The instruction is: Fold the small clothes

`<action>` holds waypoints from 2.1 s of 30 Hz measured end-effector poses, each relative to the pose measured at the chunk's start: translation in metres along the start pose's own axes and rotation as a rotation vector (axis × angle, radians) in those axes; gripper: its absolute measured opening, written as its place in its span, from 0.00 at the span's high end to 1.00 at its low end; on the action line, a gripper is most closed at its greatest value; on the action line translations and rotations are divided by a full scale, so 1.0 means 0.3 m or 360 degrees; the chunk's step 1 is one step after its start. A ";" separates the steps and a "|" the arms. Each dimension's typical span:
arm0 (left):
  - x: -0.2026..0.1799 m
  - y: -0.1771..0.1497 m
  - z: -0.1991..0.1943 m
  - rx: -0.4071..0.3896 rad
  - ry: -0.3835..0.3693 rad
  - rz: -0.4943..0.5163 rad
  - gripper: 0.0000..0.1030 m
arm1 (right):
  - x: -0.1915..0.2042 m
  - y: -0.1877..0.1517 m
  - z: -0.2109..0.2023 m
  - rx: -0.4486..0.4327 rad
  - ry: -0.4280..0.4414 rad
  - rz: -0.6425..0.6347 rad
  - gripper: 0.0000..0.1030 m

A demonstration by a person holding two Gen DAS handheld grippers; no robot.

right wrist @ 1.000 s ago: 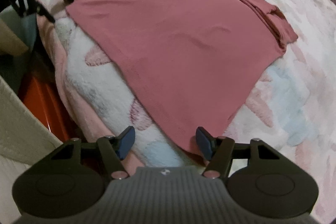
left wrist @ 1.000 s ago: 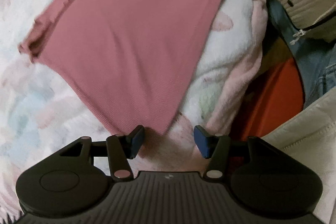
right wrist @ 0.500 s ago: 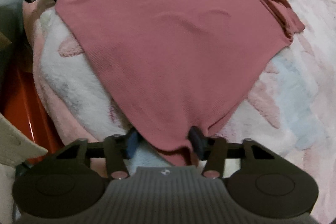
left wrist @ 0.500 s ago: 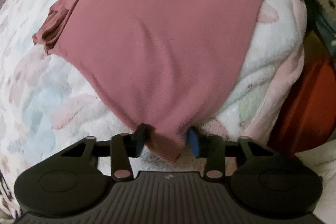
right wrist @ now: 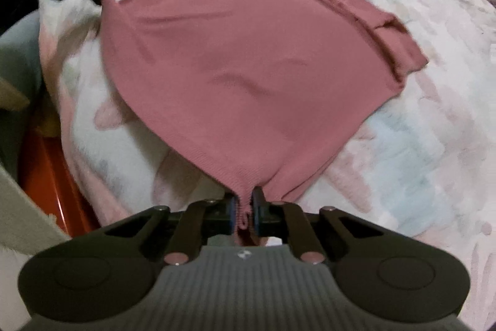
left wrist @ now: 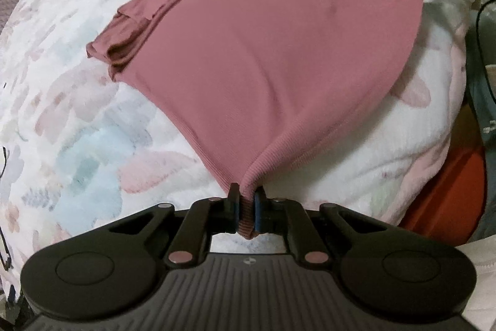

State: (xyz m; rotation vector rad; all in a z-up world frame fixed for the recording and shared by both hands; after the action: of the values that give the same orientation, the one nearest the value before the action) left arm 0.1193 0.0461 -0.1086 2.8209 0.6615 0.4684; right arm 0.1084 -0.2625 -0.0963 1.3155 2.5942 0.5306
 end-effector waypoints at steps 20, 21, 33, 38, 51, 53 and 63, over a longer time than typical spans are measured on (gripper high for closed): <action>0.505 0.328 -0.151 -0.0212 0.0250 -0.0336 0.92 | -0.352 0.469 -0.166 -0.0335 -0.0279 0.0268 0.97; 0.536 0.348 -0.140 -0.0211 0.0249 -0.0351 0.92 | -0.383 0.501 -0.161 -0.0346 -0.0275 0.0294 0.97; 0.887 0.496 0.144 -0.0109 0.0145 -0.0589 0.92 | -0.710 0.821 0.110 -0.0301 -0.0174 0.0539 0.97; 0.977 0.527 0.330 -0.0037 0.0096 -0.0673 0.92 | -0.823 0.893 0.326 -0.0232 -0.0140 0.0607 0.97; 1.111 0.515 0.614 -0.0067 -0.0067 -0.0987 0.88 | -0.984 0.917 0.680 -0.0157 -0.0101 0.0780 0.95; 1.128 0.506 0.618 -0.0102 -0.0075 -0.1047 0.82 | -0.997 0.914 0.691 -0.0184 -0.0118 0.0815 0.91; 1.217 0.457 0.482 -0.0381 -0.0011 -0.1311 0.39 | -1.056 0.898 0.591 -0.0344 -0.0180 0.1026 0.77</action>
State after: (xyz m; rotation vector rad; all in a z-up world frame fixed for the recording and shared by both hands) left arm 0.5342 0.0759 -0.1122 2.0720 1.5288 0.3397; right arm 0.5517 -0.3308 -0.1522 2.0187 1.9168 0.7729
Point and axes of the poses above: each gripper's, at about its wrist camera, not at the fingertips, and z roughly the way its jaws point, x to its left, y to its top, the point moved 3 cm from there along z, roughly the way its jaws point, and after that the axes turned 9 degrees about z, right-handed, at the moved point
